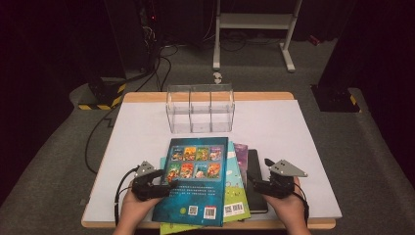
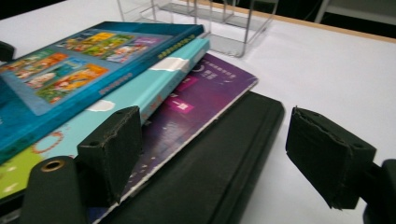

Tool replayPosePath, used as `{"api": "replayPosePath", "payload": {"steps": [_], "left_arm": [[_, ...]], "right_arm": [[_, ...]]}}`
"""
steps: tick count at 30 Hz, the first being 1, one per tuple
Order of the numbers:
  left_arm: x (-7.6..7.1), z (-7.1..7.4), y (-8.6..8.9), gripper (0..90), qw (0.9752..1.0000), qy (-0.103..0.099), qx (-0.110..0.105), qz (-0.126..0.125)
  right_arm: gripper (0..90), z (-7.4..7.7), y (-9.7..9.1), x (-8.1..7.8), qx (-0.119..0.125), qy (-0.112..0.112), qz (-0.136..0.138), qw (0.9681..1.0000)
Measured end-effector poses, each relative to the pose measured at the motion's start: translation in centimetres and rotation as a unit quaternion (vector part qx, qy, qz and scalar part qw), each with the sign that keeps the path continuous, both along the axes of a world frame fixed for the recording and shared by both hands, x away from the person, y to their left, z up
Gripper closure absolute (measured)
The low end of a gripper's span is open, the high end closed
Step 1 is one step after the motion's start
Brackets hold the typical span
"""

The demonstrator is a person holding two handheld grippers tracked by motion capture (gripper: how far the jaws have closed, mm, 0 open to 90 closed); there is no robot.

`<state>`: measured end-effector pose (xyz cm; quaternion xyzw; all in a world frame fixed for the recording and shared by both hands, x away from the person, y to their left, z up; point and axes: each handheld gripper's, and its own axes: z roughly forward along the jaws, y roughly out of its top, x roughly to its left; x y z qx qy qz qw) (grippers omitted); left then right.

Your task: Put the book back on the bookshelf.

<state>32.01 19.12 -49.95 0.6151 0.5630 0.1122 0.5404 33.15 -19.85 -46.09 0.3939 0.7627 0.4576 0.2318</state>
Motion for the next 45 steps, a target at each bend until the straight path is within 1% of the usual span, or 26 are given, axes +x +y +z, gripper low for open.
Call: {"api": "replayPosePath", "payload": {"steps": [3,5,7,10,12,14,18,20,22,23,25,30,31,35,36,38,39,41,42,43,44,45], "left_arm": [[-0.1,0.0,0.0,21.9,1.0,0.0,0.003,-0.006],[-0.1,0.1,-0.2,22.1,1.0,0.0,0.0,-0.006],[-0.2,0.1,-0.3,22.4,0.9999,-0.002,0.003,-0.011],[-0.2,0.1,-0.4,22.4,0.9999,-0.002,0.005,-0.012],[-0.2,0.2,-0.6,22.4,0.9999,-0.002,0.001,-0.011],[-0.3,0.2,-0.7,22.4,0.9999,-0.002,0.006,-0.015],[-0.4,0.3,-1.2,22.4,0.9999,-0.004,0.006,-0.015],[-0.5,0.4,-1.6,22.4,0.9999,-0.006,0.003,-0.015],[-0.7,0.5,-2.0,22.4,0.9997,-0.008,0.008,-0.02],[-0.7,0.5,-2.2,22.5,0.9998,-0.009,0.005,-0.018],[-0.9,0.6,-2.5,22.5,0.9996,-0.012,0.01,-0.025],[-1.3,0.8,-3.7,23.3,0.9992,-0.019,0.009,-0.035],[-1.4,0.9,-3.9,23.4,0.9989,-0.021,0.012,-0.04],[-1.6,1.0,-4.7,23.6,0.9985,-0.028,0.013,-0.046],[-1.7,1.1,-4.9,23.7,0.9985,-0.029,0.011,-0.046],[-1.9,1.1,-5.2,24.0,0.998,-0.031,0.015,-0.053],[-1.9,1.1,-5.4,24.2,0.9981,-0.033,0.009,-0.051],[-2.1,1.2,-5.7,24.3,0.9978,-0.036,0.012,-0.054],[-2.1,1.2,-5.9,24.3,0.9978,-0.037,0.009,-0.054],[-2.2,1.2,-5.9,24.4,0.9975,-0.038,0.015,-0.058],[-2.2,1.2,-5.9,24.4,0.9973,-0.038,0.016,-0.06],[-2.2,1.2,-5.9,24.4,0.9974,-0.038,0.014,-0.06]], "right_arm": [[17.5,0.0,0.3,-0.1,0.001,0.004,0.003,1.0],[17.3,0.0,0.5,-0.2,0.001,0.001,0.005,1.0],[16.3,0.0,0.7,-0.3,0.002,0.002,0.01,0.9999],[16.4,0.0,0.8,-0.4,0.005,0.004,0.016,0.9999],[16.7,0.1,0.9,-0.3,0.005,0.008,0.016,0.9998],[17.0,0.1,0.8,-0.3,0.011,0.01,0.016,0.9998],[16.6,0.1,1.0,-0.4,0.013,0.01,0.02,0.9997],[14.9,0.2,1.2,-0.6,0.014,0.009,0.021,0.9996],[13.9,0.2,1.5,-0.7,0.012,0.008,0.024,0.9996],[13.6,0.2,1.6,-0.8,0.013,0.008,0.025,0.9996],[13.5,0.3,1.8,-0.8,0.016,0.012,0.029,0.9994],[13.6,0.3,2.0,-1.0,0.02,0.016,0.033,0.9991],[13.6,0.3,2.0,-1.0,0.021,0.017,0.034,0.999],[13.7,0.2,2.2,-1.0,0.022,0.021,0.039,0.9988],[13.7,0.2,2.3,-1.0,0.022,0.02,0.04,0.9988],[13.8,0.2,2.3,-1.1,0.022,0.021,0.04,0.9987],[13.9,0.3,2.3,-1.1,0.022,0.022,0.04,0.9987],[14.0,0.2,2.3,-1.2,0.022,0.024,0.04,0.9987],[14.1,0.2,2.4,-1.2,0.023,0.026,0.04,0.9986],[14.2,0.2,2.4,-1.2,0.023,0.027,0.04,0.9986],[14.3,0.2,2.4,-1.2,0.023,0.028,0.041,0.9985],[14.3,0.2,2.4,-1.2,0.023,0.03,0.042,0.9984]]}}
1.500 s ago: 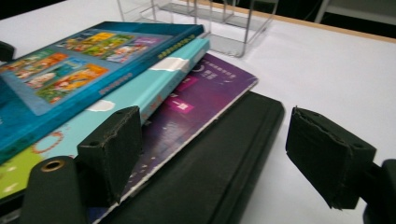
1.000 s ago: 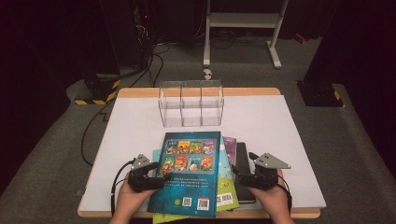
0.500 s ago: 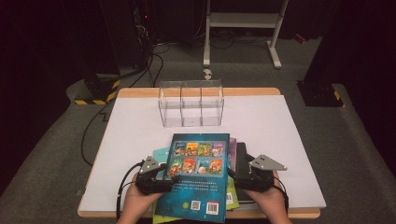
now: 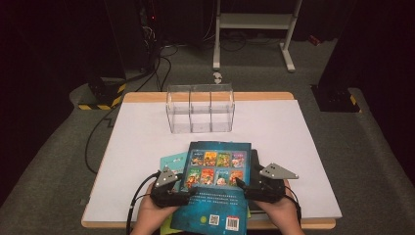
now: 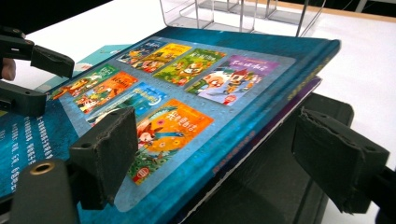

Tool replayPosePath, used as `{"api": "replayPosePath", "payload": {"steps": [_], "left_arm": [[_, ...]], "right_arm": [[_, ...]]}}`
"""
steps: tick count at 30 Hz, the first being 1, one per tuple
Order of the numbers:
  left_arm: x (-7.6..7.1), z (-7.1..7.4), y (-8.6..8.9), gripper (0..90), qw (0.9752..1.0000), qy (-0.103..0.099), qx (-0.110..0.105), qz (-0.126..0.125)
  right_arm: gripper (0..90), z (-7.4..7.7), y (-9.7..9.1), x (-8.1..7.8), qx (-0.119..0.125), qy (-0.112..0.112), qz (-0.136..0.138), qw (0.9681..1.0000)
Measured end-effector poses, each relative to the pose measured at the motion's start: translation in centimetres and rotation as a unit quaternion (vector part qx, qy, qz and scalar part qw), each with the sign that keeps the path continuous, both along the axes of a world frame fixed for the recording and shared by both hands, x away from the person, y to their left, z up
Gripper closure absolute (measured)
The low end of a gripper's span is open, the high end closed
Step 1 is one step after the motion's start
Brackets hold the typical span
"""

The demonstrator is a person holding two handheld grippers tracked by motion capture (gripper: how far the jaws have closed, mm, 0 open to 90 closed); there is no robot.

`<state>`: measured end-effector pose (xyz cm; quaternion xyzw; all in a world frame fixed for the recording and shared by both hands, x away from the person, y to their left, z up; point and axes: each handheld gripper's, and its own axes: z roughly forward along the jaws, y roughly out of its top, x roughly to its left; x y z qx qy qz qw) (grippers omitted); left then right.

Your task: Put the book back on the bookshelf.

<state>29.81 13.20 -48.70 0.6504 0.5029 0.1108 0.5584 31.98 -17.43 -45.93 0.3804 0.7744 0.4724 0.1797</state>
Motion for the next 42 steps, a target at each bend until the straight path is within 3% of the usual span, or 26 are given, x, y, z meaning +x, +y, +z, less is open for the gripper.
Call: {"api": "replayPosePath", "payload": {"steps": [6,12,22,29,32,36,39,42], "left_arm": [[0.0,-0.1,0.3,26.7,1.0,-0.008,-0.004,-0.002],[0.5,-0.3,0.8,25.2,0.999,0.028,-0.035,-0.001],[0.5,-0.4,0.8,24.6,0.9988,0.031,-0.037,0.0],[0.7,-0.4,0.5,24.8,0.9988,0.03,-0.039,0.005],[1.1,-0.3,0.4,25.6,0.9988,0.027,-0.039,0.005],[2.7,-0.2,0.1,26.6,0.9988,0.026,-0.041,0.011],[4.5,0.0,-0.1,26.6,0.9988,0.032,-0.035,0.013],[4.9,0.1,-0.1,26.5,0.9988,0.033,-0.033,0.015]], "right_arm": [[14.3,-0.5,0.3,0.0,0.001,0.015,0.003,0.9999],[14.4,-0.6,0.3,0.1,0.011,0.029,0.005,0.9995],[19.9,-0.6,0.6,0.1,0.021,0.053,0.016,0.9982],[21.7,-0.3,0.8,0.3,0.009,0.052,0.005,0.9986],[22.2,-0.1,0.8,1.0,0.002,0.049,-0.002,0.9988],[22.3,0.1,0.7,2.4,-0.003,0.046,-0.011,0.9989],[22.3,0.5,0.9,4.4,-0.013,0.057,-0.015,0.9982],[22.2,0.7,0.9,5.1,-0.016,0.063,-0.014,0.9978]]}}
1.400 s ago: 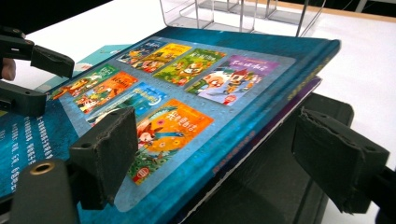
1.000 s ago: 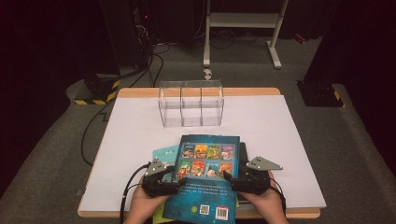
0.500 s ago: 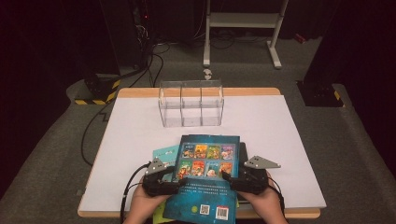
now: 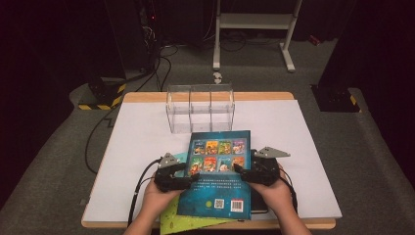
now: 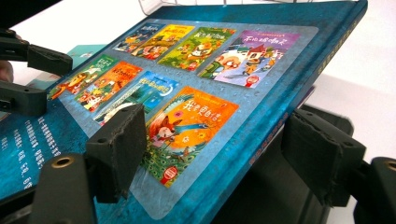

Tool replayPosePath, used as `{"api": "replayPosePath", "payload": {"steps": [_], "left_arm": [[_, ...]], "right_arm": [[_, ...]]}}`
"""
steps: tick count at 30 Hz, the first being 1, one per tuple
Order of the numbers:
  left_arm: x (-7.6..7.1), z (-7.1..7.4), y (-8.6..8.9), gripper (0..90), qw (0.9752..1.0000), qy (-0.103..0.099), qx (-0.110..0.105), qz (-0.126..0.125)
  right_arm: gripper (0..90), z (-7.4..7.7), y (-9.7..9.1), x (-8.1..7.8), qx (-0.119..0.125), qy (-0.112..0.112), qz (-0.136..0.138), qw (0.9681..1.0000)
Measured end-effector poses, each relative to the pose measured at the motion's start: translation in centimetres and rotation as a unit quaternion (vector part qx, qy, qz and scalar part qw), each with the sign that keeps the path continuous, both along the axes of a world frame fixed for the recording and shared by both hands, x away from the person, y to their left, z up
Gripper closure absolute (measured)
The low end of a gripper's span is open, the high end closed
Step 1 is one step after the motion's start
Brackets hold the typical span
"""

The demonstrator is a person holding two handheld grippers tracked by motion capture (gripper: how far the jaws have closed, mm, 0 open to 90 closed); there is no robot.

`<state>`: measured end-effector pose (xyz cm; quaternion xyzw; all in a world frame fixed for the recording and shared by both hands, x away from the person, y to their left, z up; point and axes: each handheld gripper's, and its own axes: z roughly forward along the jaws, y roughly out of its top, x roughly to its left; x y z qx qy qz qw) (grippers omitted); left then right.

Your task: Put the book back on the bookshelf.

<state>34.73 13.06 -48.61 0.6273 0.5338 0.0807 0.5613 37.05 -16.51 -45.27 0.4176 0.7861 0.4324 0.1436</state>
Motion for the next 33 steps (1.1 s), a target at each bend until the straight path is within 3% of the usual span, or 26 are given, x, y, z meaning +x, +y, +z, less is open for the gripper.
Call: {"api": "replayPosePath", "payload": {"steps": [3,5,7,18,22,25,33], "left_arm": [[-0.1,-0.2,0.1,26.5,1.0,-0.006,-0.006,0.003],[-0.3,-0.4,0.2,26.6,0.9997,-0.011,-0.02,0.011],[-0.5,-0.3,0.2,26.0,0.9998,-0.006,-0.016,0.005],[-1.7,-0.3,0.2,20.3,0.9999,0.002,-0.013,-0.01],[-1.8,-0.3,0.2,20.1,0.9999,0.002,-0.012,-0.009],[-1.8,-0.3,0.2,20.1,0.9999,0.001,-0.012,-0.007],[-1.9,-0.4,0.1,20.0,0.9999,0.0,-0.011,-0.005]], "right_arm": [[21.5,0.0,0.0,0.4,0.004,0.006,0.001,1.0],[20.8,-0.4,-0.2,-0.2,0.015,-0.006,-0.01,0.9998],[19.3,-0.4,-0.3,-0.5,0.013,-0.011,-0.01,0.9998],[13.7,-1.0,-0.2,-1.4,0.049,0.029,0.008,0.9983],[14.5,-0.9,0.9,-1.7,0.029,0.021,0.011,0.9993],[15.1,-1.0,1.0,-1.6,0.028,0.022,0.009,0.9993],[27.7,-0.6,0.3,-1.6,0.036,0.034,0.009,0.9987]]}}
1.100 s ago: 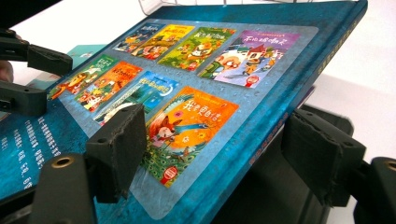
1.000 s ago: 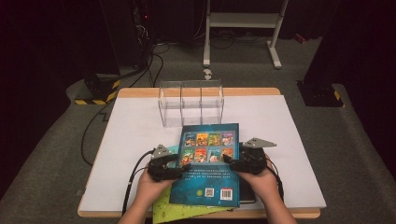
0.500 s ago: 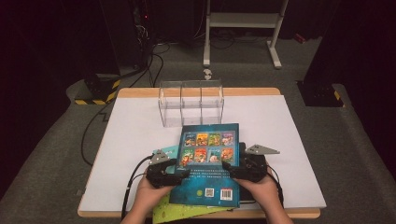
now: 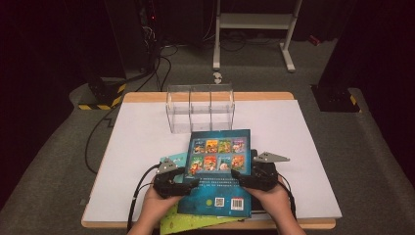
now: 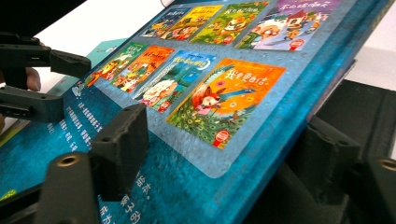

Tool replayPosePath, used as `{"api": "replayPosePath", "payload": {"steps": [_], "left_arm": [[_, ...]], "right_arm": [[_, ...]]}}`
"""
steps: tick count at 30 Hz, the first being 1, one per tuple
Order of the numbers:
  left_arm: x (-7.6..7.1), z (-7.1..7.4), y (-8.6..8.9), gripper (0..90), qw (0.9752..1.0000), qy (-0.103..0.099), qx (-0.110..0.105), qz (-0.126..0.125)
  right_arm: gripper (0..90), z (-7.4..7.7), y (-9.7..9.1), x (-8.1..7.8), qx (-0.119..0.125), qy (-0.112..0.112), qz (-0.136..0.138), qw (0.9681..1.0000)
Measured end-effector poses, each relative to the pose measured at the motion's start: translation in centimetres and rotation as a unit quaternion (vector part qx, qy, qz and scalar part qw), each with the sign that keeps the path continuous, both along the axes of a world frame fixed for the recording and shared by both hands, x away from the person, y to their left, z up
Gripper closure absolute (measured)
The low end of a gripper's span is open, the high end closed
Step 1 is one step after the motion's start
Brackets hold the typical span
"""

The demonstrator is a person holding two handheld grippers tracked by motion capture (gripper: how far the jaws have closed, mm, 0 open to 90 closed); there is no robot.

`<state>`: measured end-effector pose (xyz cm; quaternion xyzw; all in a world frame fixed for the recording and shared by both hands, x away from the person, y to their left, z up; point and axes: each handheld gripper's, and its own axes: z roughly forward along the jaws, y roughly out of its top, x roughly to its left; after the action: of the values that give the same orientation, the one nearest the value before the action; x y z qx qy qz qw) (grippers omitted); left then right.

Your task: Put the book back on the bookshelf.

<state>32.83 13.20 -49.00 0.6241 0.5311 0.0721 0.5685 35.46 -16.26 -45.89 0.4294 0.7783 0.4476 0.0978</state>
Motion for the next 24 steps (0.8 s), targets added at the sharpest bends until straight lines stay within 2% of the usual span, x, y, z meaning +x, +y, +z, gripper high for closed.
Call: {"api": "replayPosePath", "payload": {"steps": [3,7,16,24], "left_arm": [[0.0,0.0,0.0,19.8,1.0,-0.001,0.001,0.0],[0.0,0.0,0.0,19.4,1.0,-0.001,0.0,0.0],[0.1,0.0,0.1,18.0,1.0,0.002,-0.007,-0.002],[0.3,0.0,0.6,16.7,0.9995,0.011,-0.028,-0.007]], "right_arm": [[32.7,0.2,-0.2,0.0,0.002,0.004,-0.003,1.0],[38.1,0.3,-0.5,-0.2,0.003,-0.007,-0.002,1.0],[40.9,0.7,-0.5,-0.8,-0.003,-0.036,0.001,0.9994],[41.0,1.2,-0.3,-1.4,-0.011,-0.067,0.005,0.9977]]}}
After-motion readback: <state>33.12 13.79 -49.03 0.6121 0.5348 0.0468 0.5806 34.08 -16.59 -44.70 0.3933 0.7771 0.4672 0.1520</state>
